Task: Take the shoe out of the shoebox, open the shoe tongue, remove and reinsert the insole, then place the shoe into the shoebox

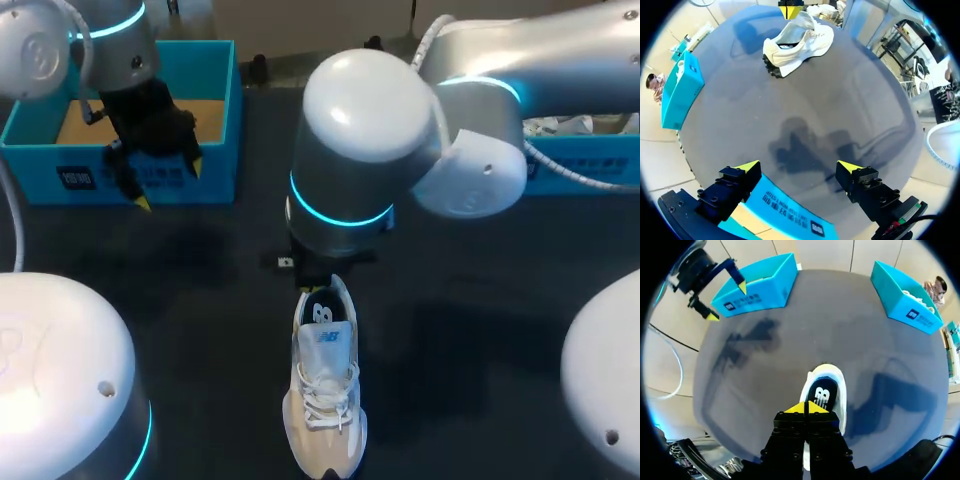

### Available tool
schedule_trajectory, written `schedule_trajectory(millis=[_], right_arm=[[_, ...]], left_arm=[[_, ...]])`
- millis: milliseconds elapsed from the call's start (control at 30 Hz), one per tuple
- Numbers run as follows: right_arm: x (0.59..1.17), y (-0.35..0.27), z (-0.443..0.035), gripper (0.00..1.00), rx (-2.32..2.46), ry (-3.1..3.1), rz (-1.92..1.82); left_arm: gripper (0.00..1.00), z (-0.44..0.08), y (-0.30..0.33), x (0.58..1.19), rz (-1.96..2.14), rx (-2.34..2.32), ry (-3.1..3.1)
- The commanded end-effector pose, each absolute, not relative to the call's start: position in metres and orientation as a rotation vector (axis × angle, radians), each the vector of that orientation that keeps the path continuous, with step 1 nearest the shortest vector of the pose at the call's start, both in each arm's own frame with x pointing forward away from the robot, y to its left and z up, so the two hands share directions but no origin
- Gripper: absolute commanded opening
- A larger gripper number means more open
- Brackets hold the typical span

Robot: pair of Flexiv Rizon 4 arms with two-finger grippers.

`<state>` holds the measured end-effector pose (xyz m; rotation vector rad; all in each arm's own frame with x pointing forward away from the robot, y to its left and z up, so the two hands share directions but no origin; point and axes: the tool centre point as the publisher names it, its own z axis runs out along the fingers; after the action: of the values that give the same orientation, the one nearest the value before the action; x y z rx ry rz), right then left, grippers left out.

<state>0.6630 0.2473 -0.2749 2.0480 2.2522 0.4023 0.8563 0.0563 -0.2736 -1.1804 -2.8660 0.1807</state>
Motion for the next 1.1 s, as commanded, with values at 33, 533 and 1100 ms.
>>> schedule_trajectory(millis=[33, 533, 1100], right_arm=[[0.655, 0.259, -0.295, 0.0, 2.042, 2.1, 0.398], [0.66, 0.262, -0.328, 0.0, 2.048, 2.033, 0.394], [0.668, 0.255, -0.37, 0.0, 2.07, 1.988, 0.386]], left_arm=[[1.0, -0.273, 0.061, 0.866, 0.188, -1.213, -2.828], [1.0, -0.277, 0.08, 0.874, 0.2, -1.263, -2.786], [1.0, -0.277, 0.08, 0.874, 0.2, -1.263, -2.786]])
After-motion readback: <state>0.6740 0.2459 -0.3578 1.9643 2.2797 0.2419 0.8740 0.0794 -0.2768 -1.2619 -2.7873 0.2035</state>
